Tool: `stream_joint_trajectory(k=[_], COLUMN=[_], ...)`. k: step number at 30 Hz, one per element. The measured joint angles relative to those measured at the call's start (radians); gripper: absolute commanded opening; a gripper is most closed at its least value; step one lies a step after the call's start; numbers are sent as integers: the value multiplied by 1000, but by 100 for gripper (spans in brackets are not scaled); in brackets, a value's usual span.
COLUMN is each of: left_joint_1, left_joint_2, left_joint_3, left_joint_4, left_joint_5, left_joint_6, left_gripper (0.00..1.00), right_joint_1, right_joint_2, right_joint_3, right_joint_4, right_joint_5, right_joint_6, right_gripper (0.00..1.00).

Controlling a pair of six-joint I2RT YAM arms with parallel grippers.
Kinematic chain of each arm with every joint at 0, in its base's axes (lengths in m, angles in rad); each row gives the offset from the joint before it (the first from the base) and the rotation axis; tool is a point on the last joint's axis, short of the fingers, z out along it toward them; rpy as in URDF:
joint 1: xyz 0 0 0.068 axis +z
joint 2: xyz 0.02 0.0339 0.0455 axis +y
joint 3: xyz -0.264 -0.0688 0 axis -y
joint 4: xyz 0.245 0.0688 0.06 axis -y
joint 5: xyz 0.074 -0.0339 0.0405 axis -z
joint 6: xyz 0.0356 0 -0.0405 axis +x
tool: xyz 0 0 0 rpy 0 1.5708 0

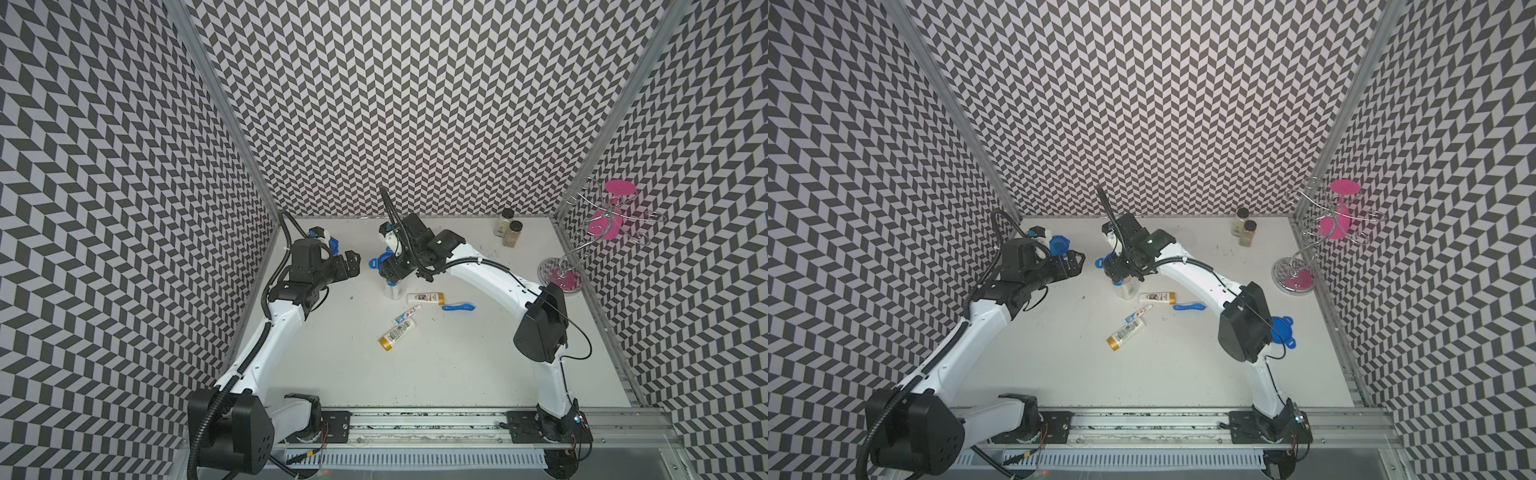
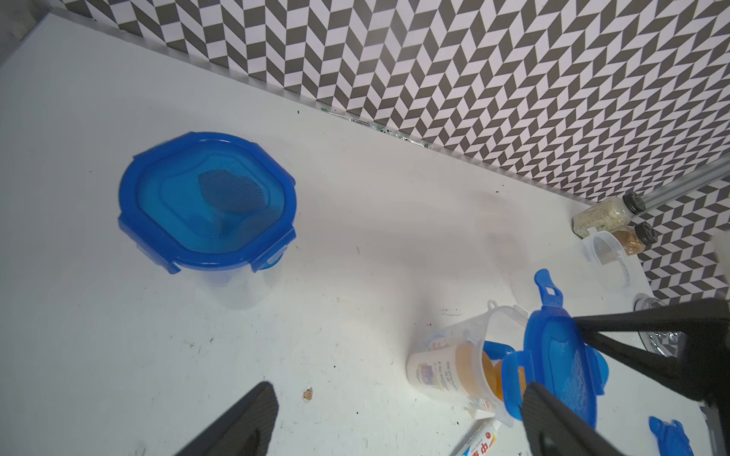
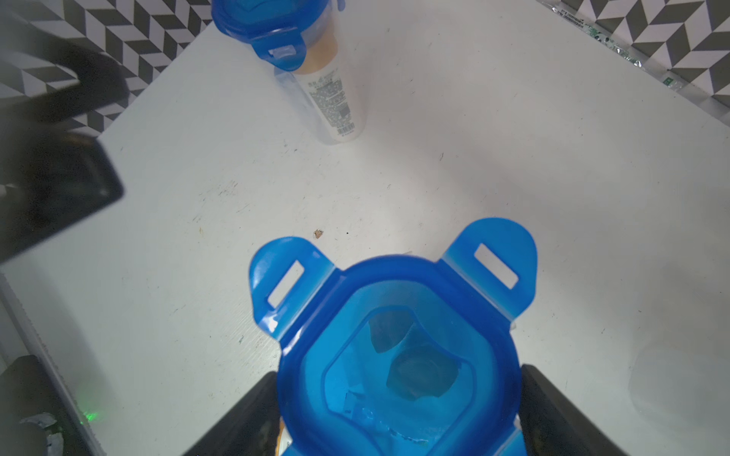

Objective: Pack away toiletry kits
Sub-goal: Close the lid on the container.

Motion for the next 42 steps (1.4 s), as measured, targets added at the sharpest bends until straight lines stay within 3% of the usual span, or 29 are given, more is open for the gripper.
stream_joint_trajectory(k=[12,24,42], left_joint_1=[16,16,16], left_joint_2=[0,4,19], left_joint_3=[0,0,2], left_joint_4=[-1,-1,-1], left_joint_5=[6,8,27], left_joint_6=[-1,0,3], left_gripper=[98,98,100], right_joint_1=[4,3,4], right_joint_2=[45,69,70], right_joint_3=[0,19,19], right_joint_4=[-2,0,0], right_joint_5=[89,71,59], right_joint_6=[-60,-48,-25], right_gripper=[66,67,94])
